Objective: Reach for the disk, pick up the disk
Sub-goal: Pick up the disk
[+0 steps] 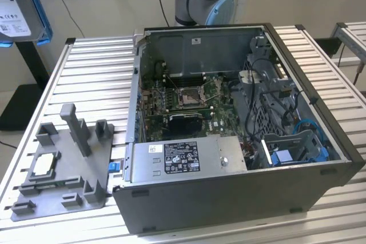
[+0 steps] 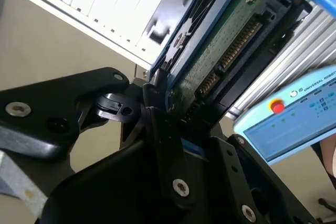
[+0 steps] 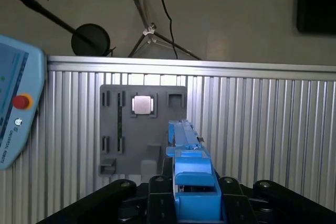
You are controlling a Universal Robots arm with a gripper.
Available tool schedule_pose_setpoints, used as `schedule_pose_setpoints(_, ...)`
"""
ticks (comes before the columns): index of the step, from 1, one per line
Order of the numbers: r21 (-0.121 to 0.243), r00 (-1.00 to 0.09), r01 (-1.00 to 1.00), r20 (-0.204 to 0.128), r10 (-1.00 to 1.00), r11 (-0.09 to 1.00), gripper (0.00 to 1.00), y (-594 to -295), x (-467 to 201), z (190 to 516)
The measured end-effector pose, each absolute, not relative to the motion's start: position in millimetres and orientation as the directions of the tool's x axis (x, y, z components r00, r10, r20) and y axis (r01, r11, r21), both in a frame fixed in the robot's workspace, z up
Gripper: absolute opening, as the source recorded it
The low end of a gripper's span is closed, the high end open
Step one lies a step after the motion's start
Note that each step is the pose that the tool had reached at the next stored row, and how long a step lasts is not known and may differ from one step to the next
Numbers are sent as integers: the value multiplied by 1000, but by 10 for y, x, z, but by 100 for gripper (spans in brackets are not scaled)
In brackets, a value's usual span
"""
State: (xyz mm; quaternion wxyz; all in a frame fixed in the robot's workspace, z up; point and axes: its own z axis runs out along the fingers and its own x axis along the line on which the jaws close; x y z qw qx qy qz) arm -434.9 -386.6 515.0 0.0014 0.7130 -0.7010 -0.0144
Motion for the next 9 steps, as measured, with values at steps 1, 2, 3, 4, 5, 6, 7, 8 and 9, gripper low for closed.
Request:
schedule_pose_setpoints(1,22,17,-1000,-19,-1000,-17,0,-3866,-4337,5150)
schedule_pose_setpoints(2,22,17,-1000,-19,-1000,-17,0,-3866,-4325,5150)
schedule_pose_setpoints(3,22,17,-1000,-19,-1000,-17,0,-3866,-4312,5150)
schedule_pose_setpoints(4,22,17,-1000,-19,-1000,-18,0,-3866,-4301,5150)
schedule_pose_setpoints(5,22,17,-1000,-19,-1000,-18,0,-3866,-4289,5150)
schedule_pose_setpoints(6,22,17,-1000,-19,-1000,-18,0,-3866,-4276,5151)
schedule_pose_setpoints(7,22,17,-1000,-19,-1000,-18,0,-3866,-4264,5150)
schedule_pose_setpoints(8,22,17,-1000,-19,-1000,-18,0,-3866,-4253,5150)
schedule_pose_setpoints(9,22,18,-1000,-19,-1000,-18,0,-3866,-4239,5150)
